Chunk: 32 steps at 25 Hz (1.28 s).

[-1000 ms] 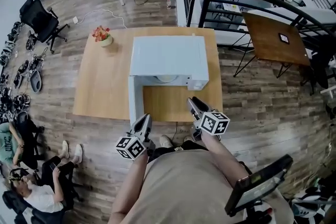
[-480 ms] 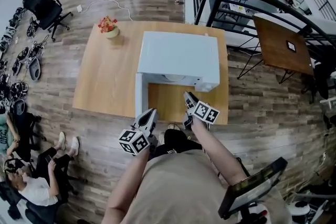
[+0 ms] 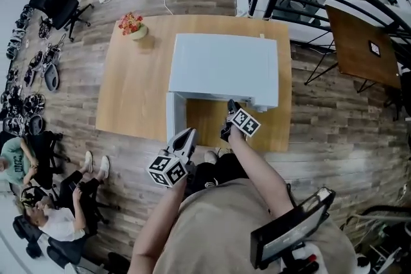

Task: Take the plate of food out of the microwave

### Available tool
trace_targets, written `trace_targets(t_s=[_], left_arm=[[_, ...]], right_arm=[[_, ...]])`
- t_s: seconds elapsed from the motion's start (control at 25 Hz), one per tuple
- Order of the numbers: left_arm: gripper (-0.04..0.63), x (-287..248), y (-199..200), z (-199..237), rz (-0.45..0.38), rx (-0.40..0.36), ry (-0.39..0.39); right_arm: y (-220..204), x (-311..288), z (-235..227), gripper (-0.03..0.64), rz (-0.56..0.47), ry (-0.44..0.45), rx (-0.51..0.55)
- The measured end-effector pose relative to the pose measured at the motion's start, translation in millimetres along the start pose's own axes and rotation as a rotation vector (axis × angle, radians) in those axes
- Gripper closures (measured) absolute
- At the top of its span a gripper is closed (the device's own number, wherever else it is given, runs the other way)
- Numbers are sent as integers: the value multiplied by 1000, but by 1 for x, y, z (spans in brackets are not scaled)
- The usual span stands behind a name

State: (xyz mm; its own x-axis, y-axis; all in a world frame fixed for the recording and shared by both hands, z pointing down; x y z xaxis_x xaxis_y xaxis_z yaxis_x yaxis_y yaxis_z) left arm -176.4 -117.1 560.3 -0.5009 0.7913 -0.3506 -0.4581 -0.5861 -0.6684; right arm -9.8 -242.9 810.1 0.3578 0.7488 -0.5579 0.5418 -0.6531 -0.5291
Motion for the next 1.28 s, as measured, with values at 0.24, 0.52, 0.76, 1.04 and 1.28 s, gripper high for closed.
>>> trace_targets(t_s=[0.24, 0.52, 0.76, 1.04, 1.28], left_arm=[[591, -17, 5, 12, -10, 21, 69], [591, -13, 4, 21, 10, 23, 84], [591, -3, 14, 28, 13, 16, 89], [591, 3, 9, 35, 39, 14, 101], [591, 7, 15, 40, 29, 3, 107]], right_arm=[[-6, -46, -12, 474, -24, -66, -29], [-15, -72, -12, 456, -1, -102, 29], [-18, -87, -16, 456, 8, -150, 54], [-20, -92, -14, 487, 25, -148, 115], [-22, -82, -21, 542, 12, -104, -44]])
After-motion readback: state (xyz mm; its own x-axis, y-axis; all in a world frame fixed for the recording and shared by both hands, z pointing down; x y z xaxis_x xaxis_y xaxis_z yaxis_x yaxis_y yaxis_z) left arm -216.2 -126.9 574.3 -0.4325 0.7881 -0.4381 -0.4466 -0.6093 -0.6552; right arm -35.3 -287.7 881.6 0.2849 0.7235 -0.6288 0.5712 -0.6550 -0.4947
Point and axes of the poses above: the fingertips, and each gripper's own axes: x backward along the fingers, z to its left, y out of its top, the point moved 2 cm from there along x, backward along the fingers, and after that the axes turned 8 degrees about x, right-handed, at the moved point
